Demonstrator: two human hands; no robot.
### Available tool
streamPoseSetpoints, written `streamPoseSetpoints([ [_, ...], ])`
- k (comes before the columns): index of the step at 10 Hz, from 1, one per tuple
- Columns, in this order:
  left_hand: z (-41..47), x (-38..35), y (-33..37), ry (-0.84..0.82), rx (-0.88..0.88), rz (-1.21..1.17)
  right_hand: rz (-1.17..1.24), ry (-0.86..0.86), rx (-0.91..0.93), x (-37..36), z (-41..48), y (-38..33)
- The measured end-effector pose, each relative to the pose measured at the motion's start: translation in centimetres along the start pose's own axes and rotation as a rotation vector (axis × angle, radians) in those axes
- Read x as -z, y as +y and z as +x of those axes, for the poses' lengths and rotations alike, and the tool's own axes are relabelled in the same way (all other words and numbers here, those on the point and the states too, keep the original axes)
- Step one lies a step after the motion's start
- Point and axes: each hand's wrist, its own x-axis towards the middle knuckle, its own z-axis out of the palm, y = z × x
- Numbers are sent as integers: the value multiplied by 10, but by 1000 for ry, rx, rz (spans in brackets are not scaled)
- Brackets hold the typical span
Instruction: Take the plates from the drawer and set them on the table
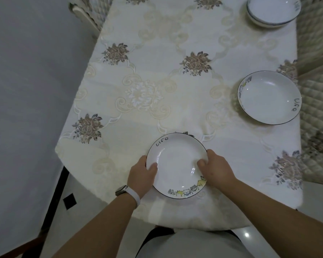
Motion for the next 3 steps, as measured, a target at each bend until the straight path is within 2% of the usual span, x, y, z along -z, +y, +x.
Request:
streamPoseSetpoints([
  [1,-3,6,2,-27,8,-9,-56,-46,-5,5,-2,-2],
  [3,3,31,16,7,-130,-48,-113,92,18,28,-7,-9],
])
